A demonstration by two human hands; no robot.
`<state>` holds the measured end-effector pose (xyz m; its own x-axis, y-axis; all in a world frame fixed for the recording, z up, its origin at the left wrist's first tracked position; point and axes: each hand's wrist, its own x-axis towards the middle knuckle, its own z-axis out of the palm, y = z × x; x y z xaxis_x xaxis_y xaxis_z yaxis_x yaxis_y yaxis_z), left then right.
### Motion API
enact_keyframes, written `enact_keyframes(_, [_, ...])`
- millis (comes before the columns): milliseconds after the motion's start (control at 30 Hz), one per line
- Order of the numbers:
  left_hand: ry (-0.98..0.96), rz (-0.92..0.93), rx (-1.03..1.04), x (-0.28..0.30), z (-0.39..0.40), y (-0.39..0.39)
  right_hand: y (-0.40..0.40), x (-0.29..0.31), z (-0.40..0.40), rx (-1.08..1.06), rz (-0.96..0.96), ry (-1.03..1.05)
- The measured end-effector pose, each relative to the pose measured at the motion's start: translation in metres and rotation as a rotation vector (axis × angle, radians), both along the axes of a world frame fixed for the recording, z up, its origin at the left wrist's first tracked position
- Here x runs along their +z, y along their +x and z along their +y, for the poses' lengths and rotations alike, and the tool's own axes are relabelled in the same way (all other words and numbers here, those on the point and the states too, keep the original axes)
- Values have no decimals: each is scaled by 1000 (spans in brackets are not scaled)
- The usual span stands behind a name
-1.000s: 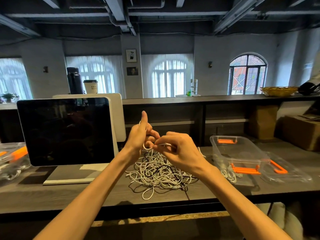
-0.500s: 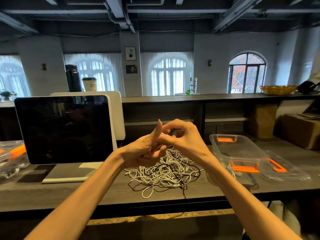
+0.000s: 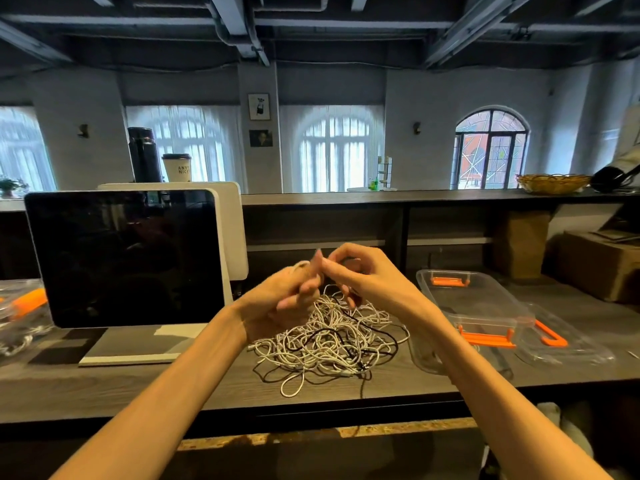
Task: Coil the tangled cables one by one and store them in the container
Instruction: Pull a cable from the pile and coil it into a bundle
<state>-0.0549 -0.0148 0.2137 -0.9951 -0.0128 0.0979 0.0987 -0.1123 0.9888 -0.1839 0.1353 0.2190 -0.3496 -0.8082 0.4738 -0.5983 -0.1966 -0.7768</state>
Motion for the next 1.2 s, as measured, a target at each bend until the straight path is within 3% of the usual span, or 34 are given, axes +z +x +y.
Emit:
enact_keyframes(100, [205, 101, 259, 2, -9, -6, -10, -12, -2, -151, 114, 14])
enact_keyframes(233, [130, 126, 482, -4, -9, -8, -1, -21, -10, -247, 202, -129])
enact_keyframes(467, [91, 166, 539, -9, 0, -12, 15, -29, -30, -336, 374, -124])
enact_keyframes(667, [71, 226, 550, -4, -2, -11, 19, -35, -30, -252, 377, -78])
enact_keyframes(867, [-15, 284, 761, 4, -12, -11, 15, -42, -17, -280, 345, -76])
enact_keyframes(933, [-21, 259, 791, 5, -11, -13, 17, -43, -16, -329, 463, -50])
enact_keyframes(1067, [169, 293, 589, 5, -7, -14, 26, -40, -20, -409, 730, 63])
enact_keyframes(1200, [-318, 220, 583, -4, -8, -10, 28, -29, -16, -378, 888, 102])
